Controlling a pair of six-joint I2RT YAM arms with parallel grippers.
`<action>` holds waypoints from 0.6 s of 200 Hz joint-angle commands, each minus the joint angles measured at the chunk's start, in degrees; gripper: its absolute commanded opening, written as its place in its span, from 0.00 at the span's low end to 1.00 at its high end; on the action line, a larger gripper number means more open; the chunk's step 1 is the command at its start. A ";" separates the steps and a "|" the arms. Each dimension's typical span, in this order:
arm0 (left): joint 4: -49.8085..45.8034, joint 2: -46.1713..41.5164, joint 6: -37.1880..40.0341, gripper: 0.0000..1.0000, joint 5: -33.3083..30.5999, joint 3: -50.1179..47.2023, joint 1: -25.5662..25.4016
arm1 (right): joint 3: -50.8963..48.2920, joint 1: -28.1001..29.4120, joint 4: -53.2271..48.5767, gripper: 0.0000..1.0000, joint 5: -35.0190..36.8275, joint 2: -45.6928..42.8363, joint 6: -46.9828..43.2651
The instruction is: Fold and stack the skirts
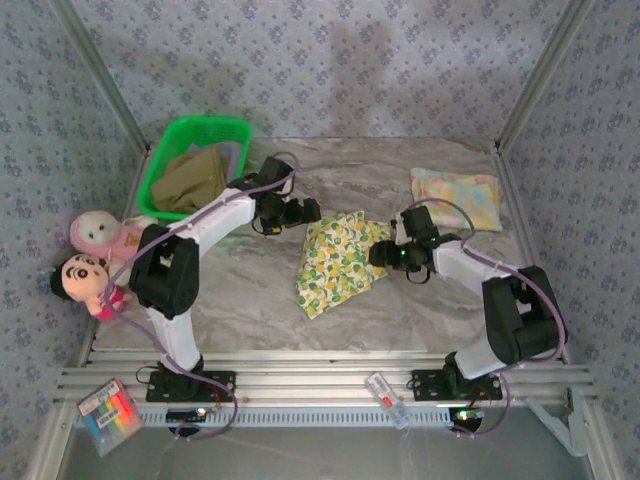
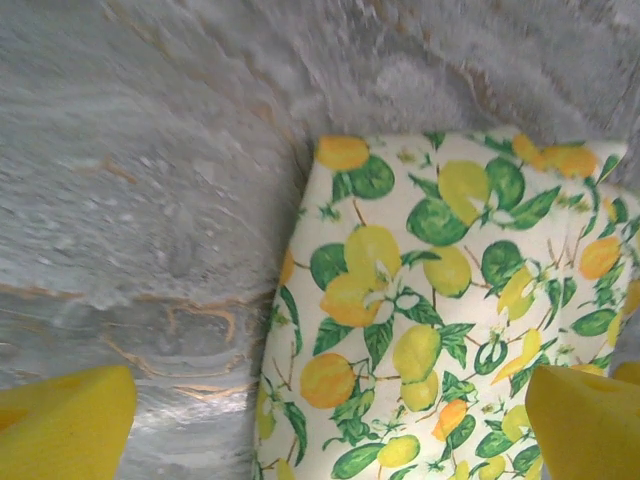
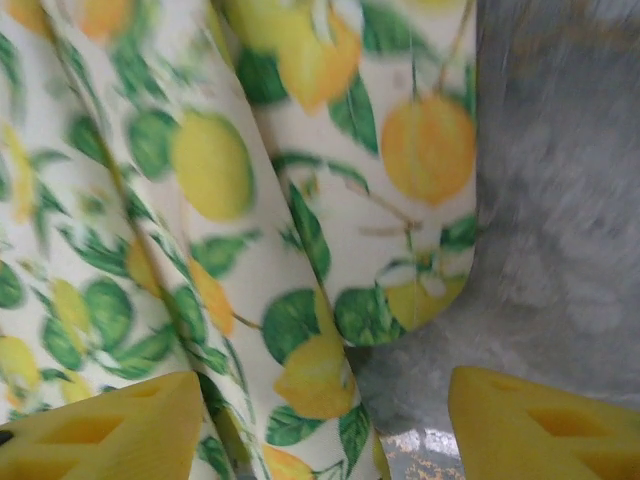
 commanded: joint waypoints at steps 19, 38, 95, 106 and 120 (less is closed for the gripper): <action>-3.47 0.46 0.76 0.97 -1.79 0.89 -4.24 | -2.32 1.50 3.82 0.60 -1.23 1.94 0.61; -5.99 0.23 1.53 0.89 -4.20 0.71 -6.60 | -2.63 1.83 4.50 0.58 0.09 1.90 0.73; -17.37 4.32 5.88 0.59 -8.56 7.99 -15.80 | -5.02 3.38 6.56 0.67 7.23 -2.10 1.98; -19.72 6.28 7.57 0.57 -10.00 10.51 -17.72 | -5.35 3.35 7.09 0.67 7.05 -1.77 1.97; -21.95 8.73 9.38 0.56 -11.17 13.49 -19.55 | -5.45 3.43 7.12 0.65 6.98 -0.83 2.00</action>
